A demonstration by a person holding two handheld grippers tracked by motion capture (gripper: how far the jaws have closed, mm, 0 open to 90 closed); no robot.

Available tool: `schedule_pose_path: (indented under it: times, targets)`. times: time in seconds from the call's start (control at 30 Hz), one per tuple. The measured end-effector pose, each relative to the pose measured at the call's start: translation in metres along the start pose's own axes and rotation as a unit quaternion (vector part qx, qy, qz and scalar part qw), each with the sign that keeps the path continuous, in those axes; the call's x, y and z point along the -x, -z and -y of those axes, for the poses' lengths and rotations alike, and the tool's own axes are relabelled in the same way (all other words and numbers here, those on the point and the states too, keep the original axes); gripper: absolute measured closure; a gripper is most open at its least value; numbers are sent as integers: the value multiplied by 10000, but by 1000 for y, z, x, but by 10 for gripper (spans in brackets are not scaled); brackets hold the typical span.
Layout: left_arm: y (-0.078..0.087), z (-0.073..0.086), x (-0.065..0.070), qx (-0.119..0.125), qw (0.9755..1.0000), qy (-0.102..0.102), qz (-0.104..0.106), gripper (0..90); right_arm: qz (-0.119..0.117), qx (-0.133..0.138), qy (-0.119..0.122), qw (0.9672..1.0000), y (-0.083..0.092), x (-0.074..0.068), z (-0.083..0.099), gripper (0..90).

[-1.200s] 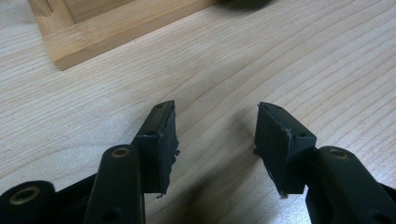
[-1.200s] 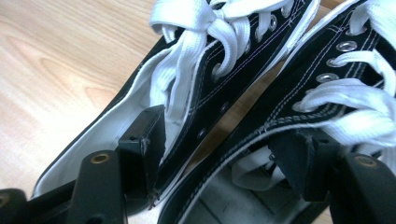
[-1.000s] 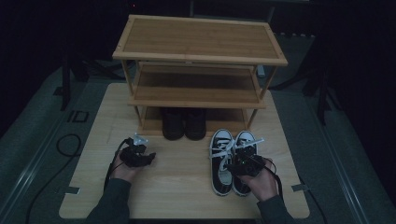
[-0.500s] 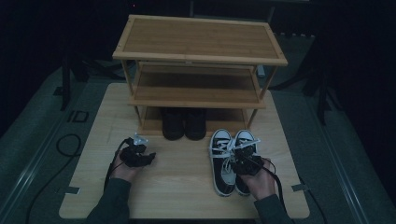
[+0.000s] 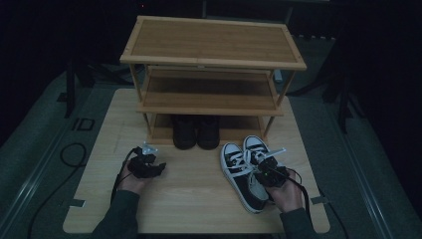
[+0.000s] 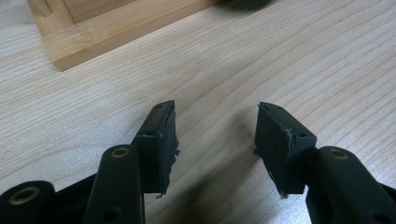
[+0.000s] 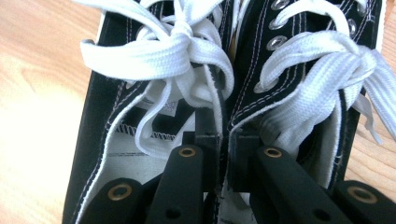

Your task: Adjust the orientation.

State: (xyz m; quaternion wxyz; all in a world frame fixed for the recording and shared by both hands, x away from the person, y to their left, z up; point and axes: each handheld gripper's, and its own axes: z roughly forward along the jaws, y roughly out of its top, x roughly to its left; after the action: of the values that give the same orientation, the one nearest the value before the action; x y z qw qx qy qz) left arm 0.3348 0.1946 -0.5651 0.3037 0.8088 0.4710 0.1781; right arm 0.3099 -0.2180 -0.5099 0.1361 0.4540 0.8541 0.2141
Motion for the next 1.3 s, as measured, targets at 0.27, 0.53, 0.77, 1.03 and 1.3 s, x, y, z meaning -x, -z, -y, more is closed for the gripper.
schedule_pose_path:
  times: [0.27, 0.53, 0.77, 1.03, 1.3]
  targets:
    - [0, 0, 0, 5, 10000, 3, -12, 486, -164, -196, 411, 9988, 8, 20, 8, 852]
    - [0, 0, 0, 12, 10000, 8, -17, 486, -381, -115, 626, 9972, 9, 30, 12, 792]
    - [0, 0, 1, 18, 10000, 11, -20, 486, -467, -124, 563, 9972, 7, 34, 12, 757]
    - [-1, 0, 1, 34, 10000, 15, -24, 486, -611, -4, 543, 9966, 3, 34, 12, 717]
    - [0, 1, 1, 34, 10000, 12, -27, 486, -572, -71, 595, 9966, -3, 32, 9, 746]
